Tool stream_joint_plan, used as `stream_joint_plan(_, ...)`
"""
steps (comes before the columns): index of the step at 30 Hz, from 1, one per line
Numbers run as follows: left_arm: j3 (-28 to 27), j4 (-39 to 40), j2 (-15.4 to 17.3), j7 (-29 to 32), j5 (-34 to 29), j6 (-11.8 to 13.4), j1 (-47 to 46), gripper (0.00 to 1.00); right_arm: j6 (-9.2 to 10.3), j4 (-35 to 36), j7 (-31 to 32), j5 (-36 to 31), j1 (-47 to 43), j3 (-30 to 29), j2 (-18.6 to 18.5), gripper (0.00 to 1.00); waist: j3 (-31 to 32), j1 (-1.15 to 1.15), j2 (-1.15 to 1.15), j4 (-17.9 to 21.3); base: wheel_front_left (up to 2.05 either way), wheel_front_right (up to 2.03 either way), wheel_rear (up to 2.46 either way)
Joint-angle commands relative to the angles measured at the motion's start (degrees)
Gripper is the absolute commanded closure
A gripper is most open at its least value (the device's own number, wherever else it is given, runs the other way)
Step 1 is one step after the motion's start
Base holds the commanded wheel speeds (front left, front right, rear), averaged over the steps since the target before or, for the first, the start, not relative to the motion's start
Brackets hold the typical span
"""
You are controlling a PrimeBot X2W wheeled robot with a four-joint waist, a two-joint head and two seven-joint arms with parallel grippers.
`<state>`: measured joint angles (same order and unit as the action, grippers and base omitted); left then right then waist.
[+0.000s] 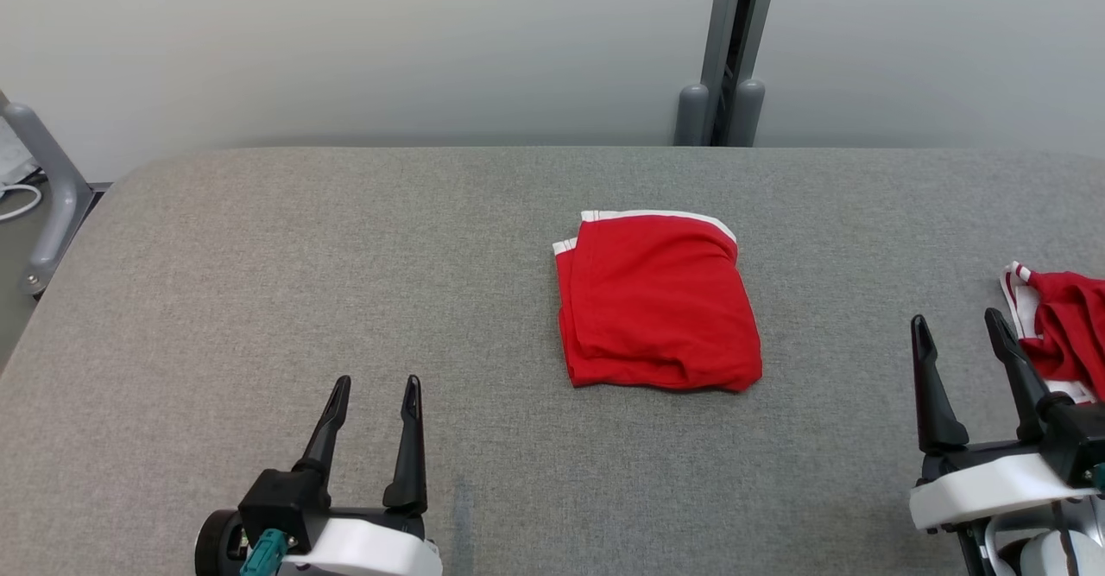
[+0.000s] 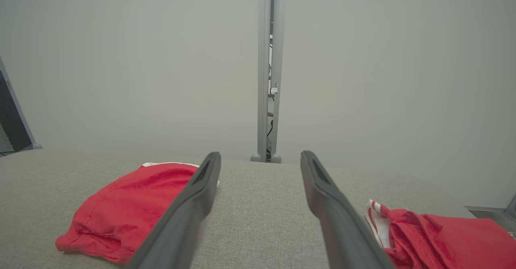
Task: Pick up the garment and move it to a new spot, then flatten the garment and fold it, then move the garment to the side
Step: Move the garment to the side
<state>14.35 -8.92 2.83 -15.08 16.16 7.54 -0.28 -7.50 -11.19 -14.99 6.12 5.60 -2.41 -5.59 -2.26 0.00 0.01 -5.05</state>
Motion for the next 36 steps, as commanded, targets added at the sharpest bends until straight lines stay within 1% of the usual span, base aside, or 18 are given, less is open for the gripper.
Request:
stream_joint_plan(1,0.1,0.0,0.2,0.0,-0.1,-0.2,-0.4,0.00,0.02,-0.2,-0.3,0.6,0.5,0.3,-0.2,0.00,-0.2,0.00,-0.01,0.0,0.00,0.00,0.00)
stream_joint_plan(4,0.5,0.3,0.2,0.0,0.1,-0.1,-1.1,0.00,0.02,-0.7,-0.3,3.4,1.6,0.7,0.0,0.00,-1.1,0.00,-0.01,-0.1,0.00,0.00,0.00)
stream_joint_plan(6,1.0,0.5,0.2,0.0,0.1,-0.1,-1.9,0.00,0.02,-1.9,-0.3,5.1,2.5,1.7,-0.8,0.00,-2.3,0.00,-0.01,-0.3,0.00,0.00,0.00)
stream_joint_plan(9,1.7,0.9,0.2,0.0,0.0,-0.1,-3.0,0.00,0.02,-3.8,-0.3,8.2,6.1,2.7,-2.1,0.00,-4.8,0.00,-0.01,-0.8,0.00,0.00,0.00)
stream_joint_plan(10,2.4,0.8,0.2,0.0,0.0,-0.3,-4.5,0.00,0.01,-6.8,1.8,12.5,10.2,5.9,-4.2,0.00,-7.3,0.00,-0.01,-1.5,0.00,0.00,0.00)
stream_joint_plan(13,3.1,0.7,0.2,0.0,0.1,-0.2,-5.8,0.00,0.01,-9.4,5.8,18.4,14.8,10.4,-6.7,0.00,-9.7,0.00,-0.01,-2.4,0.00,0.00,0.00)
stream_joint_plan(14,4.5,0.5,0.2,0.0,0.5,-0.2,-7.6,0.00,0.01,-11.2,12.6,30.0,19.3,16.2,-9.9,0.00,-12.0,0.00,-0.01,-4.0,0.00,0.00,0.00)
stream_joint_plan(15,5.3,0.1,0.2,0.0,0.3,-0.2,-8.5,0.00,0.01,-11.4,15.7,35.3,21.1,18.7,-11.8,0.00,-12.8,0.00,-0.01,-5.0,0.00,0.00,0.00)
stream_joint_plan(18,6.5,-0.2,0.2,0.0,0.6,0.0,-9.3,0.00,0.01,-12.4,19.5,41.5,22.4,21.4,-14.4,0.00,-13.3,0.00,-0.01,-6.5,0.00,0.00,0.00)
stream_joint_plan(19,6.8,-0.2,0.2,0.0,0.7,0.1,-9.5,0.00,0.01,-13.1,20.6,43.0,22.7,22.1,-15.2,0.00,-13.3,0.00,-0.01,-6.9,0.00,0.00,0.00)
stream_joint_plan(20,6.8,-0.2,0.2,0.0,0.7,0.1,-9.5,0.00,0.01,-13.1,20.6,43.0,22.7,22.1,-15.2,0.00,-13.3,0.00,-0.01,-6.9,0.00,0.00,0.00)
stream_joint_plan(21,7.3,-0.2,0.2,0.0,0.9,0.4,-9.7,0.00,0.01,-14.2,22.8,45.9,23.6,23.1,-16.4,0.00,-13.4,0.00,-0.01,-7.8,0.00,0.00,0.00)
stream_joint_plan(22,7.3,-0.2,0.2,0.0,0.9,0.4,-9.7,0.00,0.01,-14.2,22.8,45.9,23.6,23.1,-16.4,0.00,-13.4,0.00,-0.01,-7.8,0.00,0.00,0.00)
stream_joint_plan(23,7.6,-0.2,0.2,0.0,1.0,0.6,-9.6,0.00,0.01,-15.2,25.0,48.7,24.1,24.1,-16.9,0.00,-13.4,0.00,-0.01,-8.6,0.00,0.00,0.00)
stream_joint_plan(24,7.6,-0.2,0.2,0.0,1.0,0.6,-9.6,0.00,0.01,-15.2,25.0,48.7,24.1,24.1,-16.9,0.00,-13.4,0.00,-0.01,-8.6,0.00,0.00,0.00)
stream_joint_plan(27,7.9,-0.2,0.2,0.0,1.2,0.6,-9.3,0.00,0.01,-16.5,27.7,52.7,25.1,24.6,-17.9,0.00,-13.6,0.00,-0.01,-9.5,0.00,0.00,0.00)
stream_joint_plan(31,8.3,-0.1,0.2,0.0,1.5,0.7,-9.4,0.00,0.00,-18.1,31.7,56.3,26.3,26.1,-18.6,0.00,-14.0,0.00,-0.01,-10.6,0.00,0.00,0.00)
stream_joint_plan(36,9.1,0.2,0.2,0.0,2.2,1.1,-10.2,0.00,0.01,-18.7,33.8,59.8,27.8,27.1,-19.0,0.00,-14.7,0.00,-0.01,-12.1,0.00,0.00,0.00)
